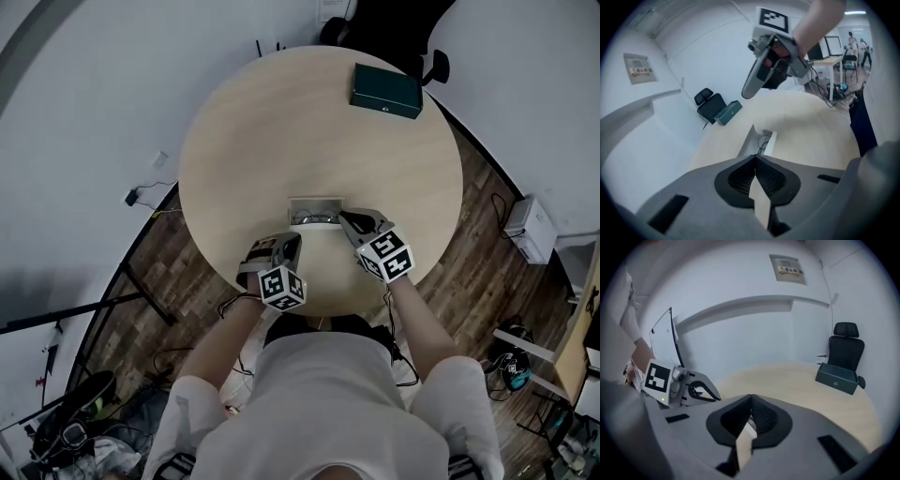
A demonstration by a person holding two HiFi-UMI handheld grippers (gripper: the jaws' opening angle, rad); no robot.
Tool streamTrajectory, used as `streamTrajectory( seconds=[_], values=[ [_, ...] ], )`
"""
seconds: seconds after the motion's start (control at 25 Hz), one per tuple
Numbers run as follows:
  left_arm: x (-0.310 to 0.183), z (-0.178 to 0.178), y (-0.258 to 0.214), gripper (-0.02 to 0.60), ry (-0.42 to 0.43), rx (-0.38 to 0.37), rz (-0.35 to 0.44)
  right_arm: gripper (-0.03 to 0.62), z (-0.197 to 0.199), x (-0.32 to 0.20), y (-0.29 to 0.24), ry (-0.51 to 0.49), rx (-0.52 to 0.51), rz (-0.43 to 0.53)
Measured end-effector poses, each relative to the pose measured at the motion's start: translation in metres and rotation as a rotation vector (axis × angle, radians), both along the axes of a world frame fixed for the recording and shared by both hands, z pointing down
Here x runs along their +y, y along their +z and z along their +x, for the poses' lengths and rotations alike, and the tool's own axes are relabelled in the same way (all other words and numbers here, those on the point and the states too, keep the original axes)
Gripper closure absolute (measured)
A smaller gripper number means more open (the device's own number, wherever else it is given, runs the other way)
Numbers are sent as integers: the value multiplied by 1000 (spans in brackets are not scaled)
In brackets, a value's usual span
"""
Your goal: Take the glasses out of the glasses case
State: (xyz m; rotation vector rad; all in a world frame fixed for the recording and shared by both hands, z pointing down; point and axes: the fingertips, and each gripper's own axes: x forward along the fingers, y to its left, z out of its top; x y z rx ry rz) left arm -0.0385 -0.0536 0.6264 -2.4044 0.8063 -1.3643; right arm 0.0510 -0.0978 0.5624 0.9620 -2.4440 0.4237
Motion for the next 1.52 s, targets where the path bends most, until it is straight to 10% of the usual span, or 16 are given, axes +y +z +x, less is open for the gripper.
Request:
streamTrajectory(
  seconds=[0.76,1.0,1.52],
  values=[
    [21,-40,-181,574,-393,866,36,582,1,77,-127,307,-245,288],
    [43,-52,-194,574,-495,956,17,582,6,101,-138,398,-273,289],
    [52,-49,-193,574,-483,911,17,582,2,102,-139,379,-256,292]
  ],
)
